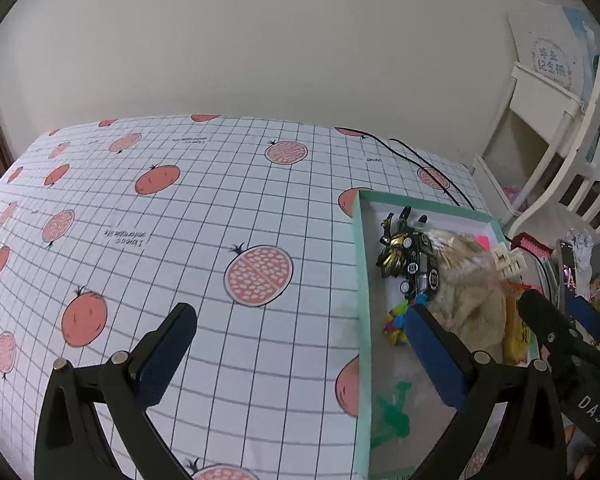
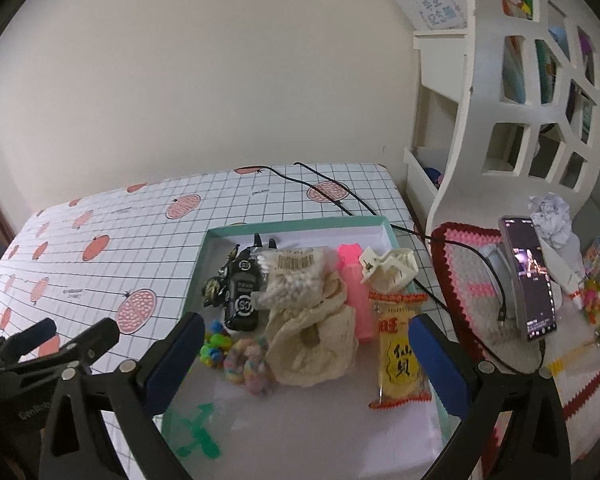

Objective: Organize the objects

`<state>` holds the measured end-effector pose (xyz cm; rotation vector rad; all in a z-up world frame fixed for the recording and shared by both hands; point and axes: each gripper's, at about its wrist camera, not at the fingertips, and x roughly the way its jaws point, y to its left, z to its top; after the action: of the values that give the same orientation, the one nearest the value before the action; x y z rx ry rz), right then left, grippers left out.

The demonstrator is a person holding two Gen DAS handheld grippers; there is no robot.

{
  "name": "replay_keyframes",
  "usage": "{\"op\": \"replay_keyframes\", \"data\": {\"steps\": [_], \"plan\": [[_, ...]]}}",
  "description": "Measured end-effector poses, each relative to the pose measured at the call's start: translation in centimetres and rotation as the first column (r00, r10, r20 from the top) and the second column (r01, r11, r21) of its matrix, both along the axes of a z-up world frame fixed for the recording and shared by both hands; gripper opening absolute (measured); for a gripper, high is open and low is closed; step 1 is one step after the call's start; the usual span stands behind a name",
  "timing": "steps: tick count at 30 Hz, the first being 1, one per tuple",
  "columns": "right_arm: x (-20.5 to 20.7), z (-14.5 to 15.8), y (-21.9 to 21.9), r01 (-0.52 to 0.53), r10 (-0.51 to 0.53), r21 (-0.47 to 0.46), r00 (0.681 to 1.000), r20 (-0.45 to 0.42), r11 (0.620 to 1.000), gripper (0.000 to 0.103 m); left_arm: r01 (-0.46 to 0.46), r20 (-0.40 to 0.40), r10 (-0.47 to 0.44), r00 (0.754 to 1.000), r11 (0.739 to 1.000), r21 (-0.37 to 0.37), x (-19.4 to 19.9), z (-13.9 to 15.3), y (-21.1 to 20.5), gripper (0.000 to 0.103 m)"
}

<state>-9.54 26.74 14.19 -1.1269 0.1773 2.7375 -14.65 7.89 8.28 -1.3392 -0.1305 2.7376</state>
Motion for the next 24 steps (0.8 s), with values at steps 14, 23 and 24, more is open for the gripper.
{"op": "replay_keyframes", "data": {"steps": [14,23,24], "plan": [[4.4,0.6,-1.5,-0.002,0.002,-0.022,1.000,0.007,1.000,0.103,-0.010,-0.021,0.011,1.000,0.999,0.033,4.7,1.0,-2.4,0.103],[6.8,0.6,-2.5,0.006,-0.007,-0.062,1.000,-0.010,0.998,0.103,0.007,-0.042,-0.006,0.999,1.000,0.029,7.2,1.0,-3.6,0.103],[7.1,0.5,-2.6,0.009,-0.010,-0.069,1.000,-0.014,0.998,0.103,0.003,-0.038,-0.003,0.999,1.000,0.021,7.4,0.9,-3.7,0.103]]}}
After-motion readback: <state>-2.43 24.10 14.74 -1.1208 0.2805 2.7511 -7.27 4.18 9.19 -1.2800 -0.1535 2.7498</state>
